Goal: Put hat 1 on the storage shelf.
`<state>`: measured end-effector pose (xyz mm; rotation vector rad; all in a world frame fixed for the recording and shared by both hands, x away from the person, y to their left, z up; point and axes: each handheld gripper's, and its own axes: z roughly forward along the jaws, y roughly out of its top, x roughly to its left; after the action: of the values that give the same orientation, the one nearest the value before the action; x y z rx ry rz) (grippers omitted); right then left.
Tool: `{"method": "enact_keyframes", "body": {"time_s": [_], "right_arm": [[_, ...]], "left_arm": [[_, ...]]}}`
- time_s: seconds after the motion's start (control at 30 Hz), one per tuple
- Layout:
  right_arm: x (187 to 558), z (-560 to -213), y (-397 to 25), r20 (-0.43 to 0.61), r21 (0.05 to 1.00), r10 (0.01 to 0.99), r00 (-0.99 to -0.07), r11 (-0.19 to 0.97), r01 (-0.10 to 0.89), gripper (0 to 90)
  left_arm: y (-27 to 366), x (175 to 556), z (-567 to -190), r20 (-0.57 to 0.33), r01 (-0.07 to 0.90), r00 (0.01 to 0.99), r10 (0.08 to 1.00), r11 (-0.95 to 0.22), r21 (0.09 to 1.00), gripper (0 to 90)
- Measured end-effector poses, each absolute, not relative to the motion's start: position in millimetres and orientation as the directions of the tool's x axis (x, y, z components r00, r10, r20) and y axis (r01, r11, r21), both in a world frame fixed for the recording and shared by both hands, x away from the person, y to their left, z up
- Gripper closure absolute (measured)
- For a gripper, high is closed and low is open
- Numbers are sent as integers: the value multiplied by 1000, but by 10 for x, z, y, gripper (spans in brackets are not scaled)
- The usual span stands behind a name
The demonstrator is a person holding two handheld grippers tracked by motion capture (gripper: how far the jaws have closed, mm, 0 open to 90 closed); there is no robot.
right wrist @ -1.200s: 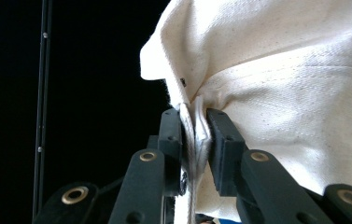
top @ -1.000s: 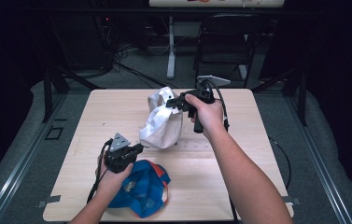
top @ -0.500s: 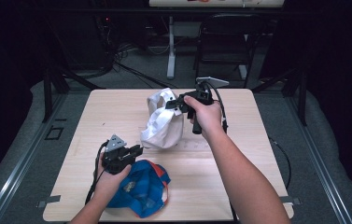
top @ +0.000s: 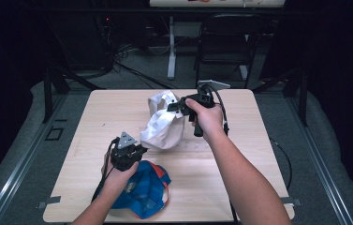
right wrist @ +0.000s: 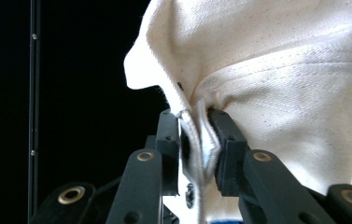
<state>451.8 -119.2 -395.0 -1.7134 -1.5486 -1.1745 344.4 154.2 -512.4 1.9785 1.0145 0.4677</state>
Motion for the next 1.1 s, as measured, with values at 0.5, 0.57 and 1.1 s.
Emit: {"method": "enact_keyframes", "body": {"time_s": [0.5,0.57,1.1], "right_arm": [[4505,-4032,-1159,838,169,544,-43,-184,968,707],[4502,-4034,-1173,837,171,544,-47,-180,969,695],[4114,-3853,-1610,812,345,547,-204,-167,924,580]], "left_arm": [[1591,3502,-5260,-89,525,625,775,-334,783,845],[1580,3493,-5252,-73,521,618,783,-337,784,839],[1950,3217,-5170,-121,506,596,794,-254,824,595]]}}
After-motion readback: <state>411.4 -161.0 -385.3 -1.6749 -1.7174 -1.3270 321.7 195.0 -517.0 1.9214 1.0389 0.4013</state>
